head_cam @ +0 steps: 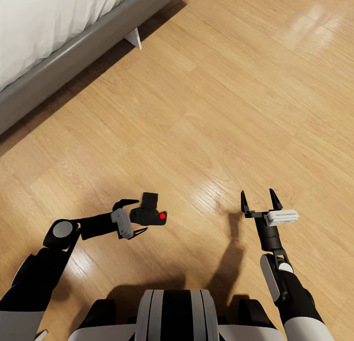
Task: Attach the digital camera to the camera tripod in the bedroom.
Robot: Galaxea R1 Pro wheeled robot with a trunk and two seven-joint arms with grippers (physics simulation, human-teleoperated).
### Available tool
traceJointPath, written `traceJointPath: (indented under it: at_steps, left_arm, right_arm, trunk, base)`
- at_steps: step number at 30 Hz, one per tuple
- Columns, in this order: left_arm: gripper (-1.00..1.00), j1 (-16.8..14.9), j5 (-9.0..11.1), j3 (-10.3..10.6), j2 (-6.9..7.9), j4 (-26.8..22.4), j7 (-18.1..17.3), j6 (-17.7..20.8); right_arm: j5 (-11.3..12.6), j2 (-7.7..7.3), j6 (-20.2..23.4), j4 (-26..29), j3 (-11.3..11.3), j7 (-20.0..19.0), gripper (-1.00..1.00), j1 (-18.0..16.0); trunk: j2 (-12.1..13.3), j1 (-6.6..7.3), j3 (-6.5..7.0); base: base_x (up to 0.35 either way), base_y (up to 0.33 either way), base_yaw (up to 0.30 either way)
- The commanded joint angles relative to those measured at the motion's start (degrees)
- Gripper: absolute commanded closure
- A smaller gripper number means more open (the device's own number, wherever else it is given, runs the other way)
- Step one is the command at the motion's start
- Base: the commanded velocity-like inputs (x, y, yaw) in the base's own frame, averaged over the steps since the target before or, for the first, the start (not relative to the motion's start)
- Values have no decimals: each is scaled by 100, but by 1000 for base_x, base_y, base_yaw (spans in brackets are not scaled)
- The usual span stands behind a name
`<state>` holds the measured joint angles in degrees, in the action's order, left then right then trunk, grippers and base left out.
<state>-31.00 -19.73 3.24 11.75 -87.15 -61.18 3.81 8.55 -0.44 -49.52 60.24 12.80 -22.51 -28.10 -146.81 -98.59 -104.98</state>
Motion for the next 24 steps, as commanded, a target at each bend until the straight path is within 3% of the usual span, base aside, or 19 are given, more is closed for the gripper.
traceJointPath:
  at_steps: [1,24]
  left_arm:
    - [-100,-2,-13,8,3,-8,-17,40]
    - [-100,-2,-13,-14,1,176,-8,33]
  right_arm:
    - [59,0,-5,-3,4,-60,-100,-2]
    - [59,0,-5,-3,4,-58,-100,-2]
  trunk:
    - [-1,1,-2]
    - [-1,1,-2]
  base:
    - [0,0,0]
    - [0,0,0]
